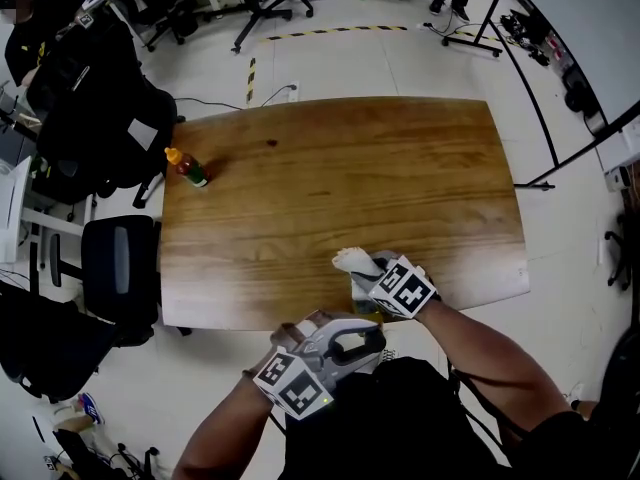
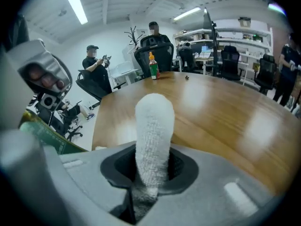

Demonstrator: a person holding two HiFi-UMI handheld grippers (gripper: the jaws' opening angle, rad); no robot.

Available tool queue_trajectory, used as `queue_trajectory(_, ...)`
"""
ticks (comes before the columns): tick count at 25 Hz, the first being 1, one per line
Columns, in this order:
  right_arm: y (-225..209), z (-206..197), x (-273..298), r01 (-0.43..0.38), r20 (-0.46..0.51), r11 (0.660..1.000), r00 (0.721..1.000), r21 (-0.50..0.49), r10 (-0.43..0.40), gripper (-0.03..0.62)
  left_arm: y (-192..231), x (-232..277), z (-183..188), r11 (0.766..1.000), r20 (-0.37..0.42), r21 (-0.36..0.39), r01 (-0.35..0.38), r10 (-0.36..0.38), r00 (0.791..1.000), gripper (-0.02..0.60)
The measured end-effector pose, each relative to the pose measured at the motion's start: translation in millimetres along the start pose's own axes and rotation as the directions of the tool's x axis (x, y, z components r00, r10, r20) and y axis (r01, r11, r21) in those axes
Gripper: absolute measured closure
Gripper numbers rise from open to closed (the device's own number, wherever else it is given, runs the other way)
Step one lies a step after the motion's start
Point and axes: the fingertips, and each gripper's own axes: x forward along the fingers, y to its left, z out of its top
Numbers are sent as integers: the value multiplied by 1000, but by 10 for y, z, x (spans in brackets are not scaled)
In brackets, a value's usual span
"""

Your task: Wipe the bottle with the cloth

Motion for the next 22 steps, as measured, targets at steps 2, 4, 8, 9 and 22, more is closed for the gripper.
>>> queue_trajectory(2,-193,96,-155,36,90,992,995,121,-48,522,66,-17,-33,1000,-18,13,-3,3,1000,408)
queue_trajectory(4,-414,220,-440,21,207,954,975,298,-86,522,159,-36,-99,1000,-38,27,-12,13,999,407)
queue_trajectory(8,-638,276,-1130,-50,351,880,927,472,-135,521,392,-8,-209,999,-31,-6,-36,36,999,408)
queue_trajectory(9,-652,257,-1297,-62,372,866,916,496,-148,520,459,14,-209,999,-23,-30,-36,36,999,408)
queue_trajectory(22,-113,318,-2275,-120,502,848,845,517,-186,520,1106,-24,-271,947,-13,-303,106,-115,993,405)
